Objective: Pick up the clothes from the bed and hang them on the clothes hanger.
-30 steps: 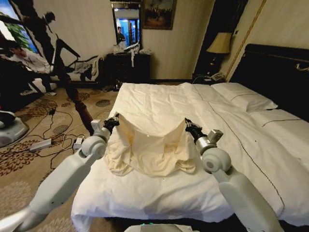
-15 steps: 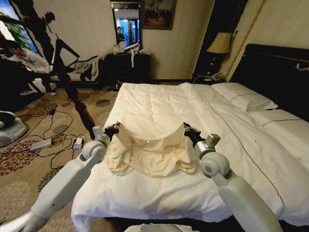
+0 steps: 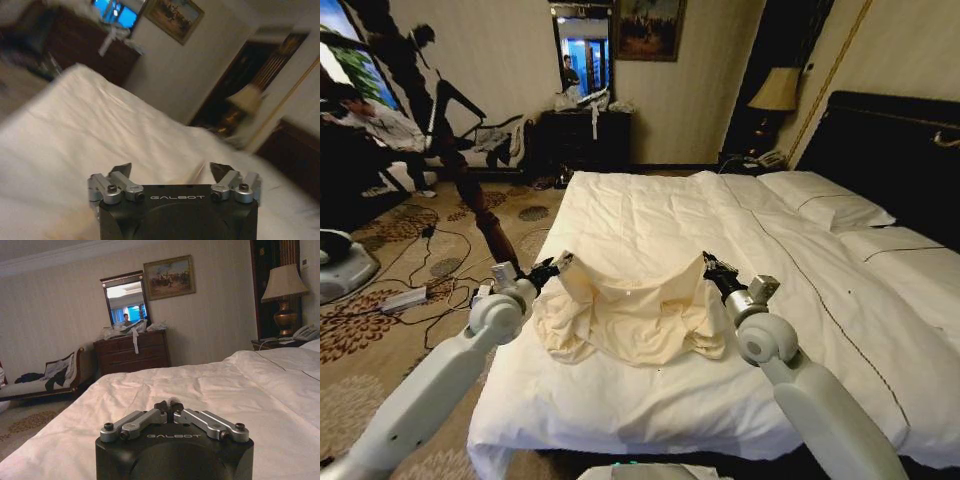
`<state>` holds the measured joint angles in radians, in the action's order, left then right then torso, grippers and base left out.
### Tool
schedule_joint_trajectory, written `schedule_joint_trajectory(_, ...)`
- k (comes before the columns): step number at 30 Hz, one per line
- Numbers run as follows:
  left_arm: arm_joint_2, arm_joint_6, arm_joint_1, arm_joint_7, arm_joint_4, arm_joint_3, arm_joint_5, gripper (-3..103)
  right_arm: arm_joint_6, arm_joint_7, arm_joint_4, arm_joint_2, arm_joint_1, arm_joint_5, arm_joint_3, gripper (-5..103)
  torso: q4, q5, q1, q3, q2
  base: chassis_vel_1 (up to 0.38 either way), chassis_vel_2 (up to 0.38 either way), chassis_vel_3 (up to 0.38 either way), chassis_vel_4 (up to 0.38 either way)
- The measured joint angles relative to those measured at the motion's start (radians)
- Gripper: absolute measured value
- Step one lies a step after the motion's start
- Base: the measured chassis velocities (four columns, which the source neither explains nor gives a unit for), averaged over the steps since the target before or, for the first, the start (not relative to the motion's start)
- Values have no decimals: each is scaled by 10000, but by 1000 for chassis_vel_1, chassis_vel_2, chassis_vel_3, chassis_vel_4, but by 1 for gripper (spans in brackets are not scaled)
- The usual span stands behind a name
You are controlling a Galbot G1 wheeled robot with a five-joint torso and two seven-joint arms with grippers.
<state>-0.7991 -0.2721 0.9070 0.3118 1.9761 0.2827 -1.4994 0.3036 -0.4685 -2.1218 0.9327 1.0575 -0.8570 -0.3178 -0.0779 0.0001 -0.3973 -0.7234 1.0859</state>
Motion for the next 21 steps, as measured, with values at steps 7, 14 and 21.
schedule_joint_trajectory(7,-170,-358,-97,852,-177,298,-1133,100,-29,4,-70,-60,125,75,-60,0,-1,-1,-1,0,0,0,0,0,0)
schedule_joint_trajectory(14,181,-221,-465,977,79,373,182,100,-45,-5,-143,-68,251,103,-137,0,1,-2,0,0,0,0,0,0,0)
schedule_joint_trajectory(21,1207,-342,-1460,1169,839,414,1551,100,-47,-28,-122,-23,240,130,-79,0,0,1,-1,0,0,0,0,0,0)
